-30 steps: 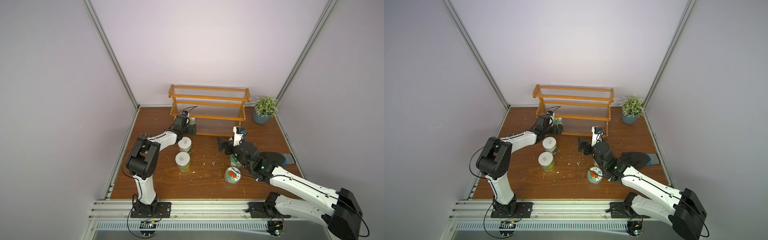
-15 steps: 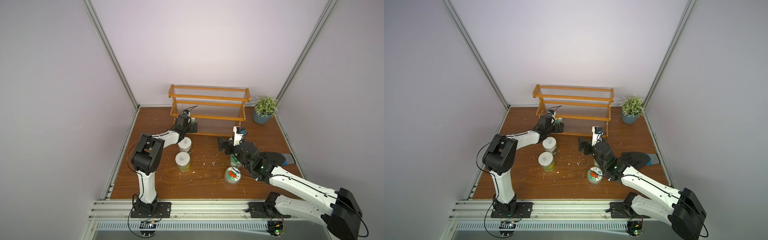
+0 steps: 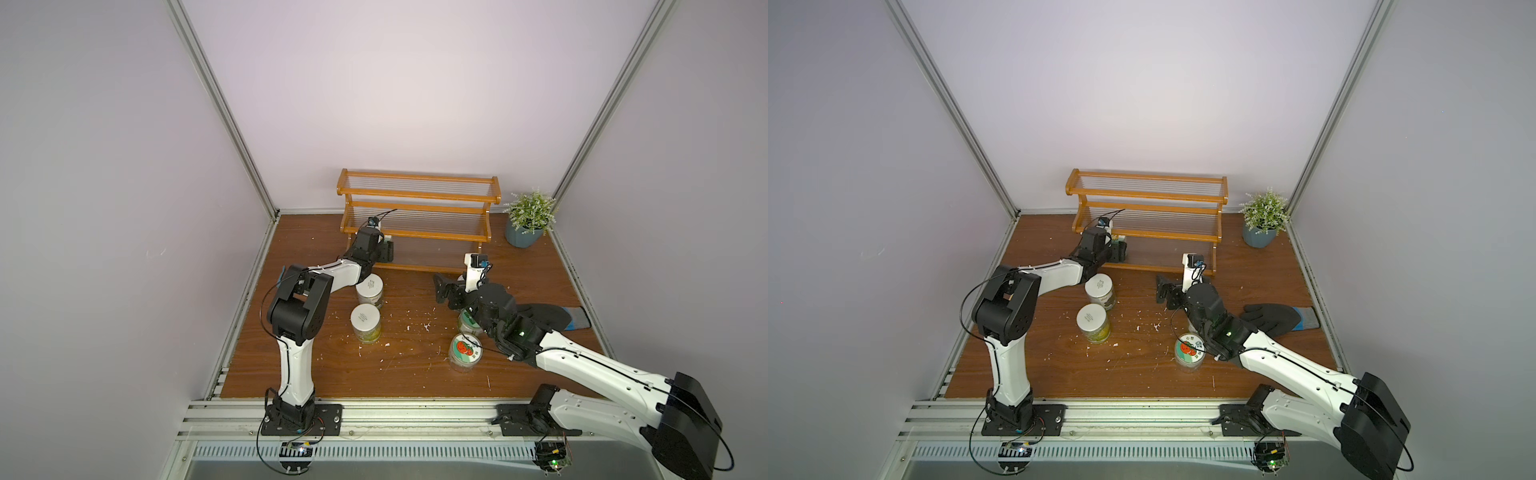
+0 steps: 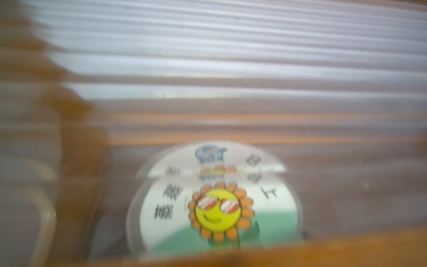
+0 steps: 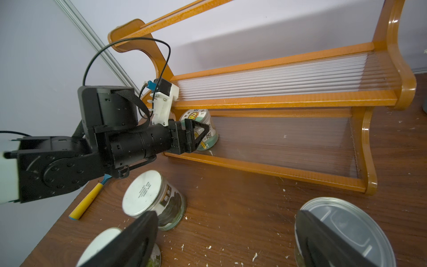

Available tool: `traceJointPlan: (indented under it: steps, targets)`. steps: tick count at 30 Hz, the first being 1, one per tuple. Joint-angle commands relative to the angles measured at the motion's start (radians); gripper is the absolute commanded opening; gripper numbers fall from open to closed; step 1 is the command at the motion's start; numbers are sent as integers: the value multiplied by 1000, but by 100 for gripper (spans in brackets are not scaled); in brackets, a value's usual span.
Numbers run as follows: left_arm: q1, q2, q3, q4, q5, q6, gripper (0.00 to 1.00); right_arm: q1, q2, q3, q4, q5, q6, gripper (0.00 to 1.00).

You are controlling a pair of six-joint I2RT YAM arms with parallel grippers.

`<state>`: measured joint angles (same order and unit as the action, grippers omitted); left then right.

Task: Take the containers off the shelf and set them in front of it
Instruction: 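Pick up a container from the shelf.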

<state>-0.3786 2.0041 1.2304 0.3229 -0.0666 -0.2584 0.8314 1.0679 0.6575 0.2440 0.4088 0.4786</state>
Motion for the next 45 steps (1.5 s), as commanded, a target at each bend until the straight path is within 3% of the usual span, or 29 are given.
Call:
traceJointPlan:
  steps: [1,8,32,45]
  targets:
    - [-8,23,21,-7,-8,-1,73,-5,-9,2,43,-12,-11,99]
    - [-8,-2,14,-2,3,9,63,-4,-19,-3,41,-7,-7,99]
    - [-23,-178,-53,-59,55,38,62,-5,-52,-2,31,-3,-1,99]
    - [-75,-287,-118,-95,103,24,62,-5,-84,-7,6,-8,8,99]
